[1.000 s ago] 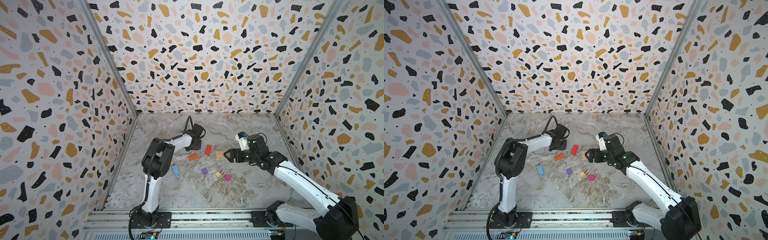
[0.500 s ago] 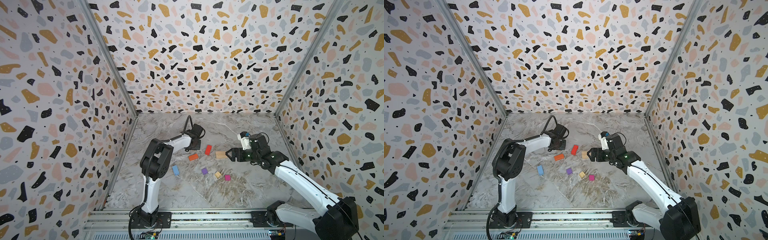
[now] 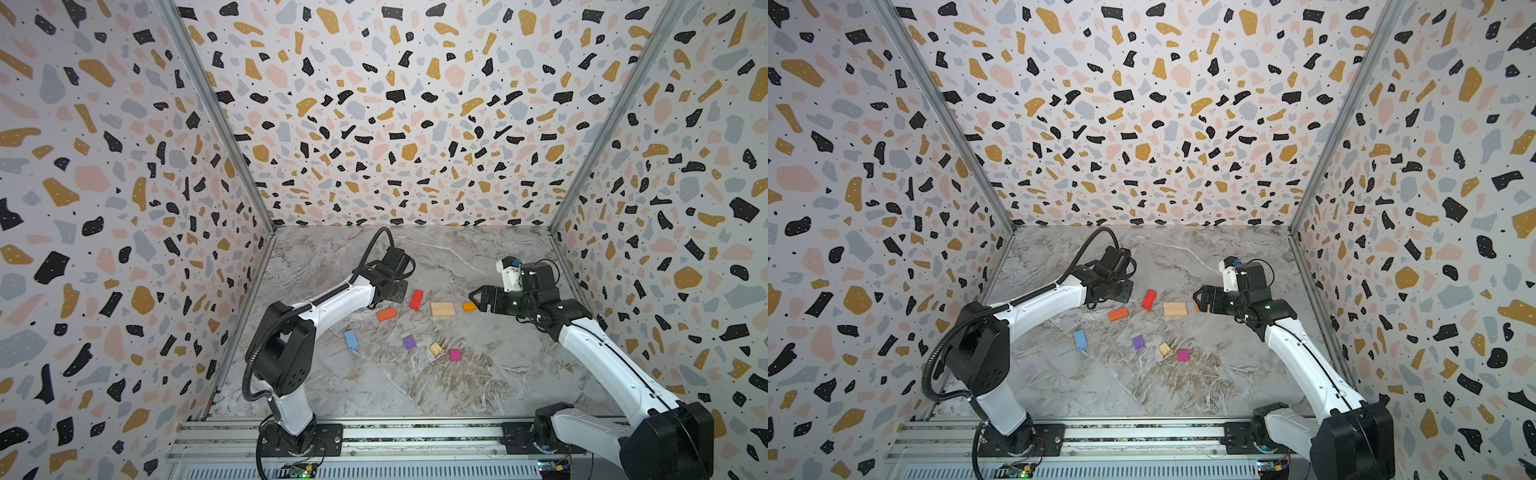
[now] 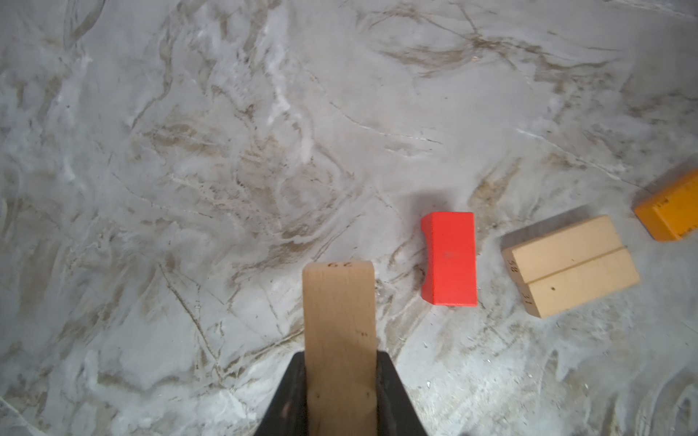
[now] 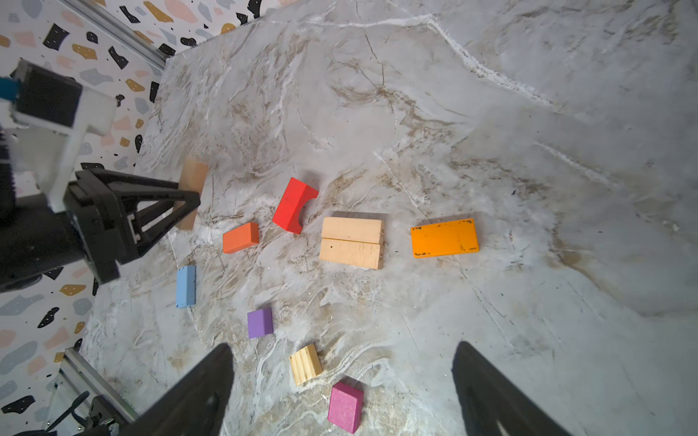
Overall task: Build the wood block tower
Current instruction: 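Carry the wood bar toward the stacked bars and set it down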
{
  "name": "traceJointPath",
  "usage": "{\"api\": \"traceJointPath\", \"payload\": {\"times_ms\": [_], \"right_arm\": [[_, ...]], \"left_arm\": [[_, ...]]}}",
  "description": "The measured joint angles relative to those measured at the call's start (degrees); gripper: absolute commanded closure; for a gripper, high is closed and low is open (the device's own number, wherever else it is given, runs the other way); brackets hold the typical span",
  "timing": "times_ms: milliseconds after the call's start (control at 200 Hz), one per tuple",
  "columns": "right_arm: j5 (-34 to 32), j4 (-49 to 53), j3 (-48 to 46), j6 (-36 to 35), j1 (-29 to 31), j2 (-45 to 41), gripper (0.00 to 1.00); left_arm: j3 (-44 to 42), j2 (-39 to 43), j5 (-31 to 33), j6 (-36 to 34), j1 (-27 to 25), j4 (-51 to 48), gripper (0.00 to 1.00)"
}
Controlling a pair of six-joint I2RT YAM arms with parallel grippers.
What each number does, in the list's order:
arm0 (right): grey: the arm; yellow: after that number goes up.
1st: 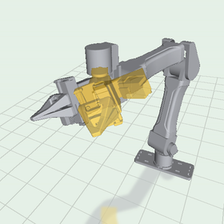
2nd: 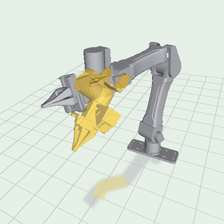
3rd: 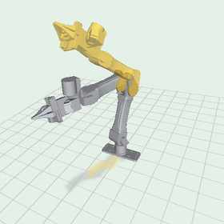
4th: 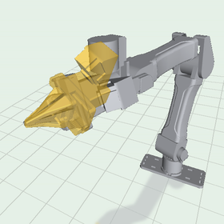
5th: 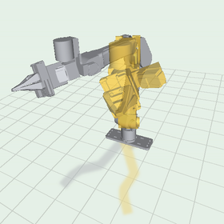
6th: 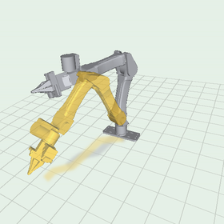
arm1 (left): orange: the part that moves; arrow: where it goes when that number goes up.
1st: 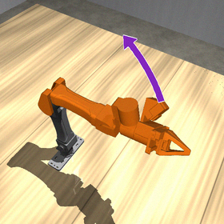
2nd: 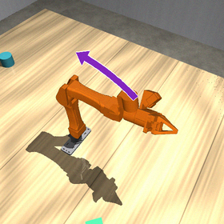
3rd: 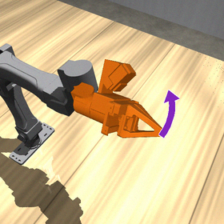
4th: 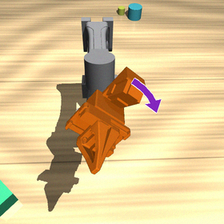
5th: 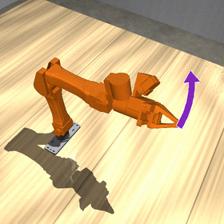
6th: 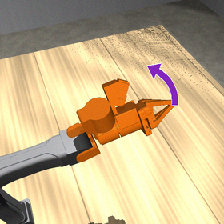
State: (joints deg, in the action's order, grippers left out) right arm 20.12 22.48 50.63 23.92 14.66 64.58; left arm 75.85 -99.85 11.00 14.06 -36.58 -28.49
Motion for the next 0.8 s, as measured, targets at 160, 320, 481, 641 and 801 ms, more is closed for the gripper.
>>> {"api": "traceJointPath", "payload": {"times_ms": [160,320,481,641,801], "right_arm": [[0.5,0.0,0.0,0.3,-2.7,-2.6,0.08],[0.5,0.2,0.0,0.7,-3.9,-3.5,0.08],[2.5,0.3,0.0,1.1,-5.6,-4.4,0.07],[6.9,4.0,1.3,1.4,-8.9,-4.4,0.05],[9.1,6.4,2.3,1.5,-11.4,-5.3,0.05]], "left_arm": [[0.0,1.2,0.0,-4.1,-4.4,-0.1,0.84],[0.0,1.1,0.0,-8.2,-10.0,0.3,0.84],[-0.2,0.3,-0.4,-11.8,-14.1,2.3,0.84],[-0.6,-1.9,-0.9,-15.3,-16.5,4.6,0.84],[-0.6,-5.5,-1.0,-18.4,-19.0,6.0,0.86]]}}
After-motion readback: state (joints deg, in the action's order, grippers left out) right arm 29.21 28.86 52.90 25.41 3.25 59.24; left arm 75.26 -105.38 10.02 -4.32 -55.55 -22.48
